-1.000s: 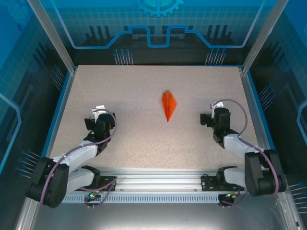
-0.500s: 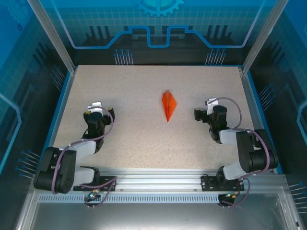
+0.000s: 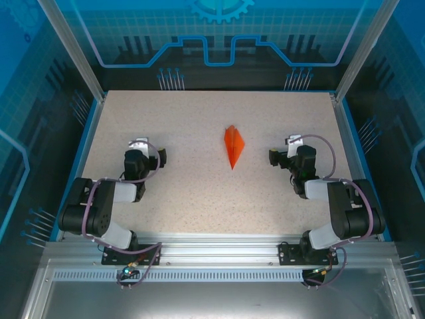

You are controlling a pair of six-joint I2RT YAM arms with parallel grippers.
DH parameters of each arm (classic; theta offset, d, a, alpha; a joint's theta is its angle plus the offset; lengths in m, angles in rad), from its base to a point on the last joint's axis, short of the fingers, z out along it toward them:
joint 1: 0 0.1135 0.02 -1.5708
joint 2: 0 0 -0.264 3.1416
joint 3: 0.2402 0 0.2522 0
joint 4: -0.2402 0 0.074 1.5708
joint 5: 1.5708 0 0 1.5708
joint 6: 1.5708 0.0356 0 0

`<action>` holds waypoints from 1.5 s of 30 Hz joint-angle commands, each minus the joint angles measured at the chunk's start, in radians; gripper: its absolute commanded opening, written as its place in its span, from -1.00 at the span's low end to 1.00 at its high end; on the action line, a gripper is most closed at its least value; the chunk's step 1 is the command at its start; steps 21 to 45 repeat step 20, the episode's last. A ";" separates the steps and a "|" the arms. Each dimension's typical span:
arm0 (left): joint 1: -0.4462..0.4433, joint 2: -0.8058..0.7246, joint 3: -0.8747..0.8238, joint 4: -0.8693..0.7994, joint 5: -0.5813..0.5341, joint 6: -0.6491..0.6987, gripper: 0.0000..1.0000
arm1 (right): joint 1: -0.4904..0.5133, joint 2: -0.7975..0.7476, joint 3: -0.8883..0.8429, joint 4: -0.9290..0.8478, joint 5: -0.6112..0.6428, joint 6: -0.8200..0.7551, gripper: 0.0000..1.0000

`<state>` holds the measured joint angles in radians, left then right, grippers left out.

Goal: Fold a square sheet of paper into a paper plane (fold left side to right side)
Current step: Reset both arms

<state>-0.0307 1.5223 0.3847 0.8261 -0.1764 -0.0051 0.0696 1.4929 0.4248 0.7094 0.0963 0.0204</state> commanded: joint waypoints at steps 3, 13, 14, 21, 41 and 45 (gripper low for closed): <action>0.014 -0.003 0.015 -0.004 0.034 -0.013 0.97 | -0.017 0.003 0.008 0.032 -0.007 -0.010 0.99; 0.012 -0.004 0.018 -0.009 0.045 -0.009 0.97 | -0.016 0.004 0.011 0.029 -0.010 -0.014 0.99; 0.012 -0.003 0.018 -0.010 0.044 -0.009 0.97 | -0.013 0.004 0.012 0.027 -0.011 -0.017 0.99; 0.012 -0.003 0.017 -0.009 0.044 -0.009 0.97 | -0.013 0.004 0.011 0.027 -0.011 -0.015 0.99; 0.012 -0.003 0.017 -0.009 0.044 -0.009 0.97 | -0.013 0.004 0.011 0.027 -0.011 -0.015 0.99; 0.012 -0.003 0.017 -0.009 0.044 -0.009 0.97 | -0.013 0.004 0.011 0.027 -0.011 -0.015 0.99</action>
